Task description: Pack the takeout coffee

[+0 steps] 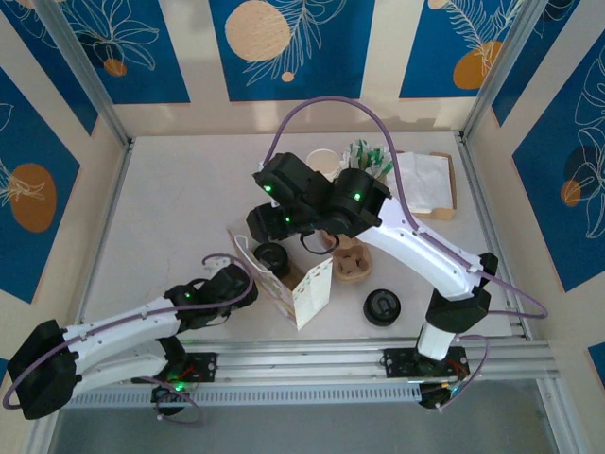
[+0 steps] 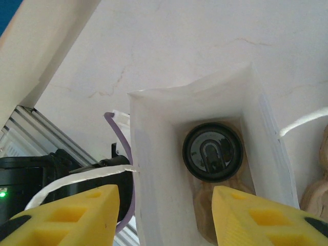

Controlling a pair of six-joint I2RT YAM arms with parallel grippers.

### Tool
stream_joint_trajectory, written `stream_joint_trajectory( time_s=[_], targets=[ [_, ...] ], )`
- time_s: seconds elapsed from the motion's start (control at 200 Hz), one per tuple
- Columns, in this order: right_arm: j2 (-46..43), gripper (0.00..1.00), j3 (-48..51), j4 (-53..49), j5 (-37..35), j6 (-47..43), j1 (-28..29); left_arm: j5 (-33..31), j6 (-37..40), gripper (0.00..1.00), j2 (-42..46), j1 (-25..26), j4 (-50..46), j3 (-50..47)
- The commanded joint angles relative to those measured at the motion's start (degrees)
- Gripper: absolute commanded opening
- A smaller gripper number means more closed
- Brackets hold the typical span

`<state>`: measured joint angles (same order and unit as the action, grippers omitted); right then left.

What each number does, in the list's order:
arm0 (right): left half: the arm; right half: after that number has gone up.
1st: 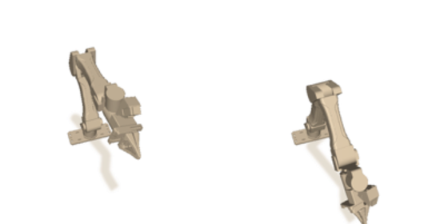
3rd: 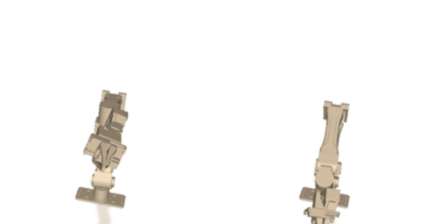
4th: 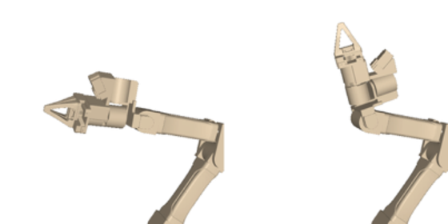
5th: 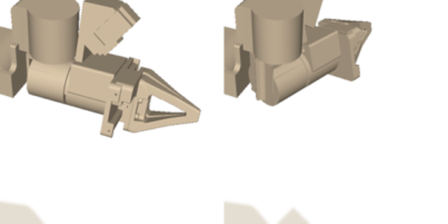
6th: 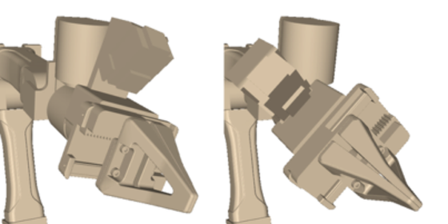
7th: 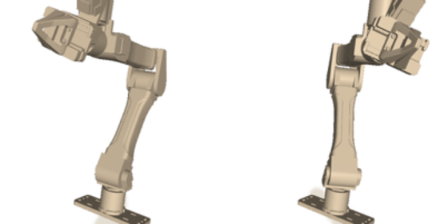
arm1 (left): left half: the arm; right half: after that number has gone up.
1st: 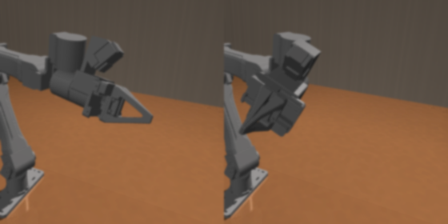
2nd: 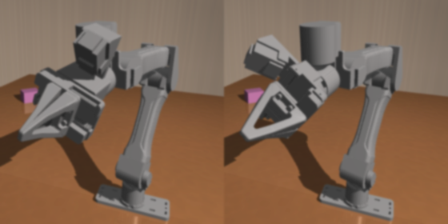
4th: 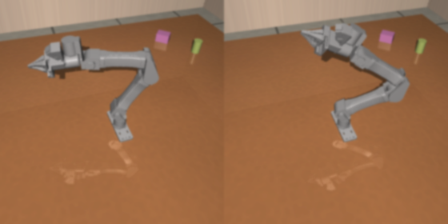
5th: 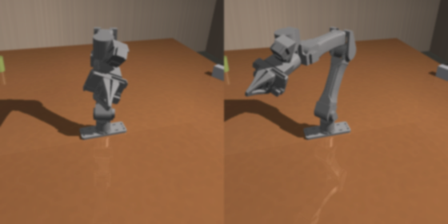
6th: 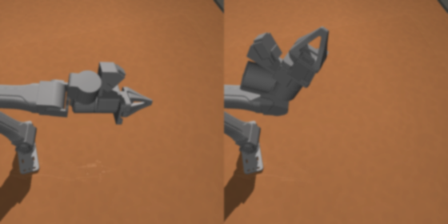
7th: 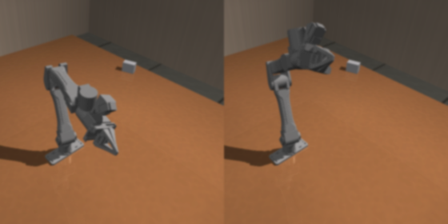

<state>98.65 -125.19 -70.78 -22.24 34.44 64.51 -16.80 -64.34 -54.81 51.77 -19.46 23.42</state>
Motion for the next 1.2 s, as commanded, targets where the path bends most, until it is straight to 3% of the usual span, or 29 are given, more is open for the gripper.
stream_joint_trajectory(
  time_s=[0.0,0.575,0.705,0.83,0.975,1.196],
  targets=[
    [-2.66,0.52,0.48,2.50,1.32,-1.60,0.62,-2.07,0.19,0.49,0.61,-0.62,-3.25,2.02],
    [-14.06,0.54,8.39,21.53,2.15,-8.80,1.34,-2.89,1.31,0.49,0.83,-0.70,-4.86,3.56],
    [-17.77,0.55,11.50,27.04,-1.40,-10.96,1.25,-2.97,1.71,0.49,1.15,-0.74,-5.63,3.90],
    [-20.14,0.56,12.07,28.01,-9.75,-12.68,-0.02,-3.65,2.55,0.49,2.06,-0.75,-7.16,4.82],
    [-22.20,0.57,13.35,25.56,-16.67,-12.24,-5.99,-5.31,4.06,0.50,3.97,-0.78,-10.74,6.95],
    [-24.78,0.59,20.85,21.14,-10.89,-6.20,-23.31,-8.08,7.39,0.51,7.66,-0.97,-17.75,10.90]
  ],
)
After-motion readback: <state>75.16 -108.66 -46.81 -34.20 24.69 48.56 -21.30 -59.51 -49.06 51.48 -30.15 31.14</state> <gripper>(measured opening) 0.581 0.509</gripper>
